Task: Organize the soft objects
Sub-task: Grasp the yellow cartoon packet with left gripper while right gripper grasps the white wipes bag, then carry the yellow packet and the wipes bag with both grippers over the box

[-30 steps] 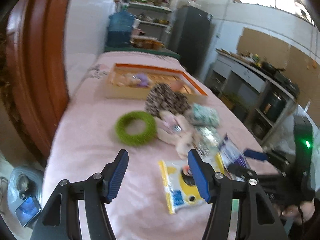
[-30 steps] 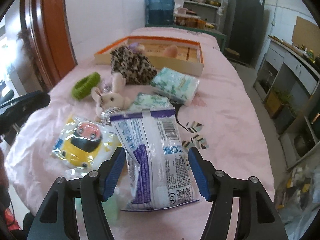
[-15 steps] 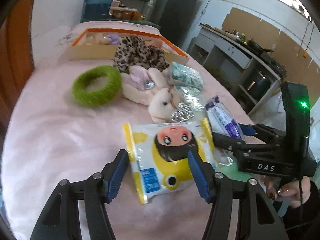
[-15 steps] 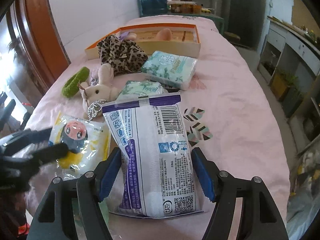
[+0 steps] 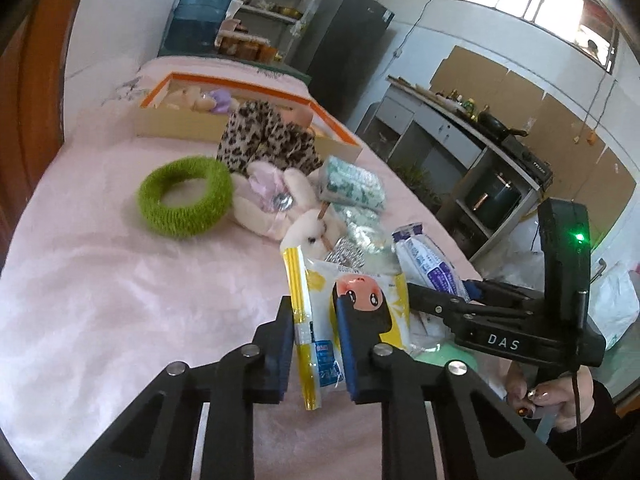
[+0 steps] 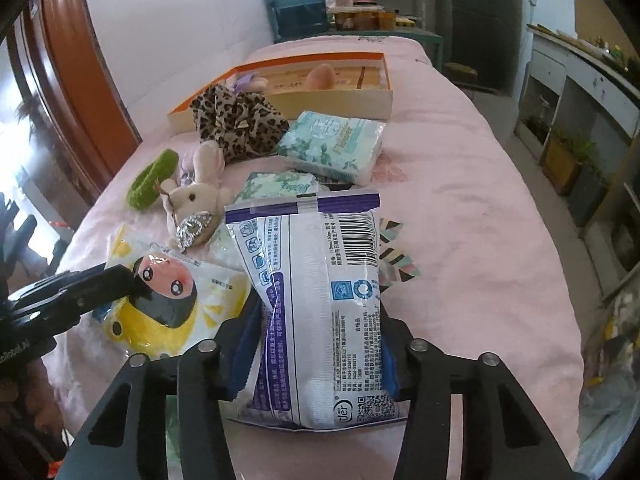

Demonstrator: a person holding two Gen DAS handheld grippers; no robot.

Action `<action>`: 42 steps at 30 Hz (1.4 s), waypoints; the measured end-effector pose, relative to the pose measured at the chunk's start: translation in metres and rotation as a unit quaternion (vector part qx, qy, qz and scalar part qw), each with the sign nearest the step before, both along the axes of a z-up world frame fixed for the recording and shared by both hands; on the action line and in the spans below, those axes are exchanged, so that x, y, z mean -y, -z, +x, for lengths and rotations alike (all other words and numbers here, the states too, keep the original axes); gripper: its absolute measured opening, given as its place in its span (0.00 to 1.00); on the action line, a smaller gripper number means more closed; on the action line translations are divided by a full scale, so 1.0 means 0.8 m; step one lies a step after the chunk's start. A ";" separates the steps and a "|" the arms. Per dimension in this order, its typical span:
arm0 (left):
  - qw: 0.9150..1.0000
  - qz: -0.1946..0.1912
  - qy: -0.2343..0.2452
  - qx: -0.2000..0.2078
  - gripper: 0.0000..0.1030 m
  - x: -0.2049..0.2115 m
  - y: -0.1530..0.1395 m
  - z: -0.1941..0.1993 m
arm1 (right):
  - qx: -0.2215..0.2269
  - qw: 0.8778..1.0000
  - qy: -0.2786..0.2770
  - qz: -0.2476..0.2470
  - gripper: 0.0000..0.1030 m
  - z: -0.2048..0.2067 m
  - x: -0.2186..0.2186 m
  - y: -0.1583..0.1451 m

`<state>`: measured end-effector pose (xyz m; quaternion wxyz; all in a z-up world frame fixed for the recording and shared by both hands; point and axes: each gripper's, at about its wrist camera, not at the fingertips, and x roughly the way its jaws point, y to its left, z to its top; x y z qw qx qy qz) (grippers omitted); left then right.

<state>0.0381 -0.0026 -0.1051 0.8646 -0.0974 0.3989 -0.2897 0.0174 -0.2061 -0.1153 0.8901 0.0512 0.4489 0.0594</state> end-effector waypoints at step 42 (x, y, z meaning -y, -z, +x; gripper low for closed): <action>0.987 -0.020 -0.063 0.144 0.12 -0.029 -0.110 0.013 | 0.122 0.992 -0.026 -0.014 0.43 0.036 -0.021 -0.112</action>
